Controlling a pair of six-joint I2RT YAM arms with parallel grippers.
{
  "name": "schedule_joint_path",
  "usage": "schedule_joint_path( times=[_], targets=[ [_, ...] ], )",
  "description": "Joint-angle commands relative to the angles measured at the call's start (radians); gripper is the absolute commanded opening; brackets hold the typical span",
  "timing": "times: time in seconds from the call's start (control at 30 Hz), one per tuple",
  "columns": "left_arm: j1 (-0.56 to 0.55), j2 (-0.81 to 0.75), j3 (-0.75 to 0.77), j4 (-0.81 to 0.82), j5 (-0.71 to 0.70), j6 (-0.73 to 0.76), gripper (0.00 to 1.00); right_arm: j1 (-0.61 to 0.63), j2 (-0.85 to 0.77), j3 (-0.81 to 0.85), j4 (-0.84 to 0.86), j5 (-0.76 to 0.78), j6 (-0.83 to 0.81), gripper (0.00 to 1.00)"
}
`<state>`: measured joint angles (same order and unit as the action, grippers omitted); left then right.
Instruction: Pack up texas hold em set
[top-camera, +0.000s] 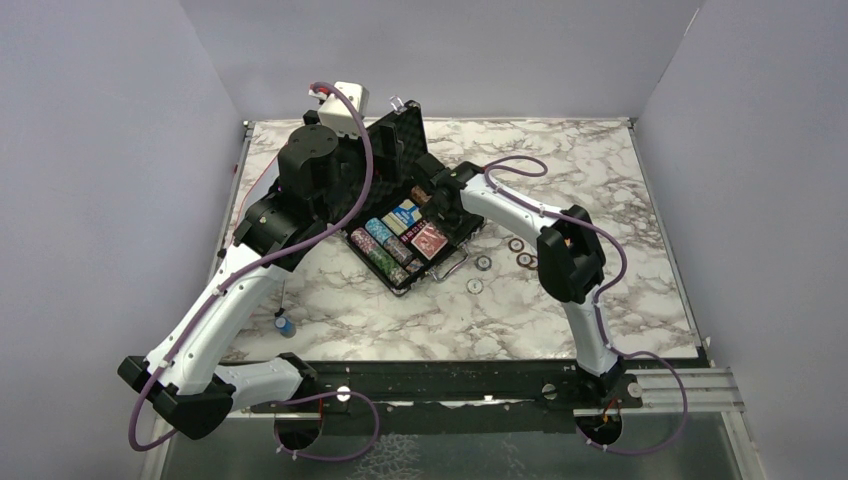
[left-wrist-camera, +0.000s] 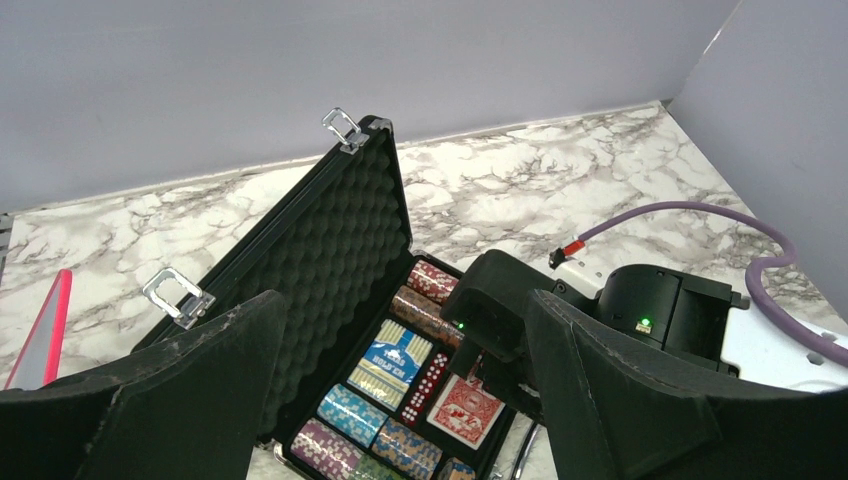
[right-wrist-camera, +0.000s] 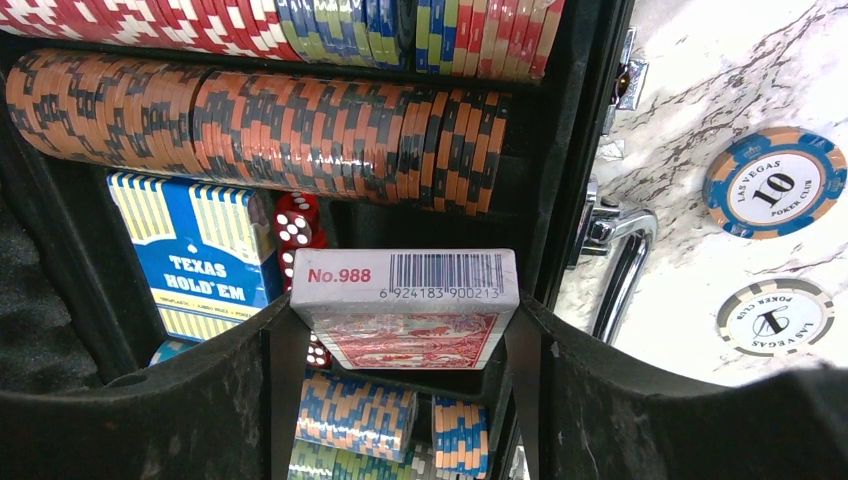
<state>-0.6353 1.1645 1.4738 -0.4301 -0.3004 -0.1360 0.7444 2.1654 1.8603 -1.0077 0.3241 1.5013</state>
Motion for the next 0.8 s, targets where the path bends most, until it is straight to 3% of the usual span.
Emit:
schedule_joint_path(
  times=[0.0, 0.2, 0.33, 0.43, 0.53, 0.63, 0.77],
  targets=[
    [0.000, -0.006, 0.007, 0.003, -0.026, 0.015, 0.92, 0.004, -0.036, -0.012, 0.005, -0.020, 0.024, 0.68],
    [0.000, -0.009, 0.006, 0.003, -0.029, 0.022, 0.92, 0.003, -0.085, -0.011, 0.018, 0.039, -0.123, 0.88],
    [0.000, -0.006, 0.011, 0.002, -0.032, 0.024, 0.93, -0.005, -0.173, -0.084, 0.160, 0.061, -0.332, 0.91],
    [0.000, 0.000, 0.015, 0.003, -0.031, 0.022, 0.93, -0.023, -0.242, -0.183, 0.356, 0.015, -0.524, 0.80],
    [0.000, 0.008, 0.021, 0.003, -0.027, 0.021, 0.93, -0.051, -0.254, -0.224, 0.439, -0.046, -0.645, 0.66],
    [0.000, 0.014, 0.026, 0.001, -0.021, 0.021, 0.93, -0.078, -0.230, -0.228, 0.457, -0.125, -0.730, 0.56],
    [0.000, 0.028, 0.032, -0.003, -0.009, 0.014, 0.93, -0.092, -0.239, -0.242, 0.459, -0.149, -0.802, 0.52]
  ],
)
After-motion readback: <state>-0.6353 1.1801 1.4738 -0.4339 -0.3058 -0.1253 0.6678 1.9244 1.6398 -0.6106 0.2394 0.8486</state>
